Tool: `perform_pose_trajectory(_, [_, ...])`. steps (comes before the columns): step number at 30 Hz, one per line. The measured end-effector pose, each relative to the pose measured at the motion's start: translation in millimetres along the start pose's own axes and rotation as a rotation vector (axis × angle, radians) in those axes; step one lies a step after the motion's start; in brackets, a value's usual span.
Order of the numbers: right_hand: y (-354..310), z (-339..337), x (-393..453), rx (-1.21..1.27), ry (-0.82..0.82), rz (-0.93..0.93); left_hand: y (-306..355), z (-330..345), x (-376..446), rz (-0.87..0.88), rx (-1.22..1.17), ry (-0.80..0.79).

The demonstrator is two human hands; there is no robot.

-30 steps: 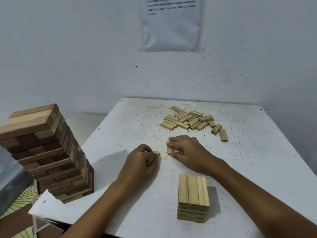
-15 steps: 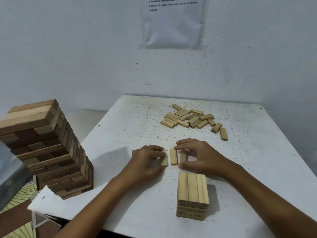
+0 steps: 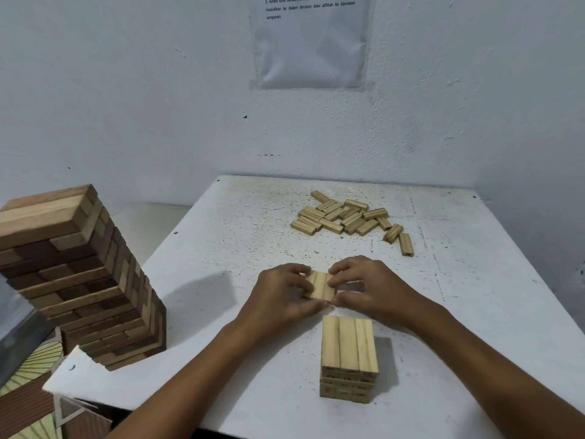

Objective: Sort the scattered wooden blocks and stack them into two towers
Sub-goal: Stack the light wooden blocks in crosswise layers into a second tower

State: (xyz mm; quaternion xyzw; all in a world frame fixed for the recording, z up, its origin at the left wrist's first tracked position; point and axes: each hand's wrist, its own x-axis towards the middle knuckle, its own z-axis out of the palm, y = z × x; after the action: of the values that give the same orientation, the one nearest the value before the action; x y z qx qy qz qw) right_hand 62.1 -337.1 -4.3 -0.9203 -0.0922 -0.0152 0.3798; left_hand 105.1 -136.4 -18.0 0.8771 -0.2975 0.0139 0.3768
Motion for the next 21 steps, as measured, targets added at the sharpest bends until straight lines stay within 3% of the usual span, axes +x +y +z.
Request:
perform_pose_trajectory(7, [3, -1, -5, -0.175, 0.026, -0.04, 7, 16, 9, -0.058, -0.049, 0.025])
perform_pose_trajectory(15, [1, 9, -15, -0.131, 0.109, 0.045, 6, 2, 32, 0.075, -0.036, -0.243])
perform_pose_trajectory(18, [-5, 15, -13, 0.126, 0.31, 0.115, 6, 4, 30, 0.057, -0.247, -0.146])
perform_pose_trajectory(21, [-13, 19, -9, 0.563, 0.372, 0.217, 13, 13, 20, -0.143, -0.622, -0.021])
